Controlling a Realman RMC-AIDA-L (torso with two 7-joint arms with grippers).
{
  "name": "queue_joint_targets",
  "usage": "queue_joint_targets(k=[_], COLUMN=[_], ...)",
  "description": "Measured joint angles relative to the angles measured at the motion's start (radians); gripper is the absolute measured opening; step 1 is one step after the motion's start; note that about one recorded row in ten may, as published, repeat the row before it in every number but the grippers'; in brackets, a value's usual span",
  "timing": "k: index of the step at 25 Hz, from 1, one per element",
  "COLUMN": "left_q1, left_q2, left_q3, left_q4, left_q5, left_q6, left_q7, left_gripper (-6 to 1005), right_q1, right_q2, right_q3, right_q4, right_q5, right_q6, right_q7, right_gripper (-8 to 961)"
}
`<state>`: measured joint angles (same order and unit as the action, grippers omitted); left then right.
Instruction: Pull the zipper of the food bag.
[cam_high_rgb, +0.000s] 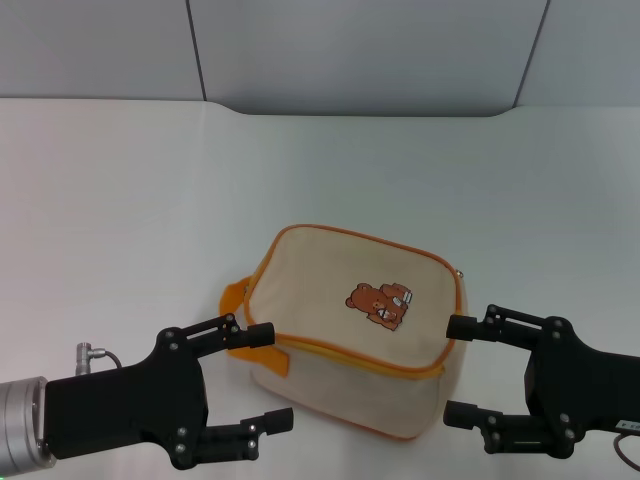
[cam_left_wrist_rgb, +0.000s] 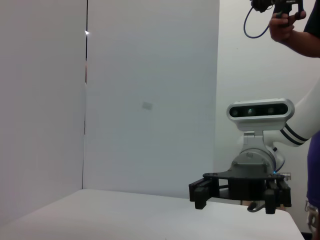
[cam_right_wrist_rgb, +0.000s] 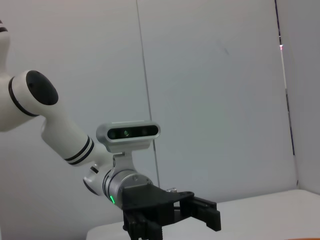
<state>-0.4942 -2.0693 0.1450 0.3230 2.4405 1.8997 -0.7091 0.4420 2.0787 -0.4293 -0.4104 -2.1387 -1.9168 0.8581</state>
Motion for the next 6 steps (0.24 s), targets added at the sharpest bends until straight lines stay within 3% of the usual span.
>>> queue_joint_targets(k=[6], left_q1=[0.003], left_q2=[-0.001], left_q3=[-0.005], left_q4=[0.001], left_q5=[0.0], left_q6=[0.0], left_q7=[0.001], left_gripper=[805], right_q1=[0.005], right_q2=[0.0], right_q3=[0.007], right_q4=[-0.001], right_q5=[0.003], right_q6=[-0.003], right_q7=[0.001], right_gripper=[808])
